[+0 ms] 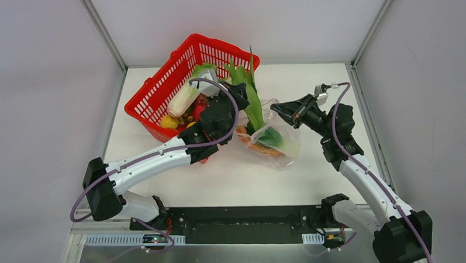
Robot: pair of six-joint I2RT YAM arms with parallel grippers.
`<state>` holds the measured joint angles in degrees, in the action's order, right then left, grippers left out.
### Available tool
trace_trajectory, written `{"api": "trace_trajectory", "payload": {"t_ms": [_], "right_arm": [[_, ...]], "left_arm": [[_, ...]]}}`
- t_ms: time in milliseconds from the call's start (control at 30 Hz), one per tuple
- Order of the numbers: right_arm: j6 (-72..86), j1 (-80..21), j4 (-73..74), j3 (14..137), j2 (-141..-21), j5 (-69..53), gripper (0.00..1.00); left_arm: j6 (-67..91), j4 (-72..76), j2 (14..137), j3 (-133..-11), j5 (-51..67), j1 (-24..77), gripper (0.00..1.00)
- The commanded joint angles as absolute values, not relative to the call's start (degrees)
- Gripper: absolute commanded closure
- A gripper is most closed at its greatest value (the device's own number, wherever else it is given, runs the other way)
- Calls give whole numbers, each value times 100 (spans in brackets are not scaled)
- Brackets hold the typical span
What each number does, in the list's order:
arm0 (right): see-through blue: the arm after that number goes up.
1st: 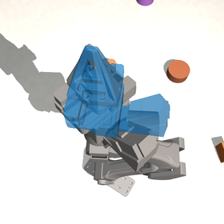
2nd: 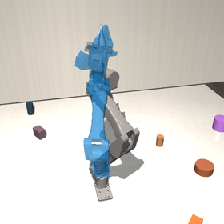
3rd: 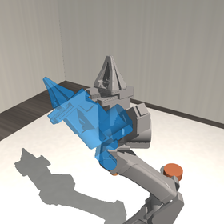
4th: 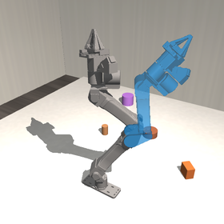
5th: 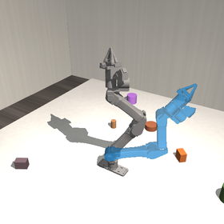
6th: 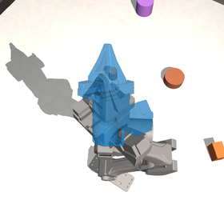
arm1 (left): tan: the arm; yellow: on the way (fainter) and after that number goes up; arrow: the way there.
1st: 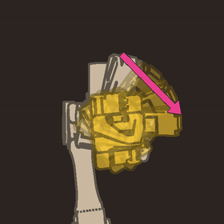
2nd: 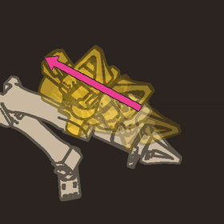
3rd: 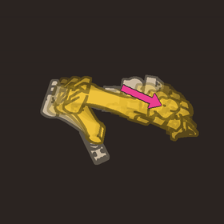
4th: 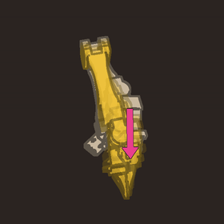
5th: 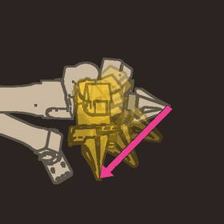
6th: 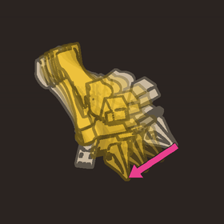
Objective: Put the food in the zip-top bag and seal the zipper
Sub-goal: Place the fake vegetable in the zipper food storage bag.
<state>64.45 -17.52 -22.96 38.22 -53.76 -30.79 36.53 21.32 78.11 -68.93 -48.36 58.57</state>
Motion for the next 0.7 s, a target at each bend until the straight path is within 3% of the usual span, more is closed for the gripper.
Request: {"api": "trace_trajectory", "payload": {"t_ms": [0,100,200,300,400,500,533,667], "right_arm": [[7003,-1791,-3190,3887,-5326,-3017,100],[7092,-1783,-3190,3821,-5260,-2863,100],[7113,-1776,-3204,3772,-5234,-2771,100],[7080,-1777,-3199,3739,-5245,-2790,100],[7018,-1779,-3195,3688,-5222,-2812,100],[6882,-1780,-3167,3692,-5170,-2891,100],[6781,-1783,-3111,3741,-5159,-2967,100],[6223,-1777,-2738,3948,-5089,-3246,100]], "left_arm": [[3380,2790,7923,-6582,-4816,6108,100],[3234,2906,7827,-6277,-4877,6216,99],[3081,2718,7684,-6142,-4698,6267,91],[2643,2611,7460,-5893,-3904,6268,67],[2142,2408,7147,-5720,-3320,6266,31],[1792,1881,6878,-5774,-3129,6221,7],[1712,1629,6787,-5861,-3042,6158,2],[1678,405,6516,-6292,-1700,5522,1]]}}
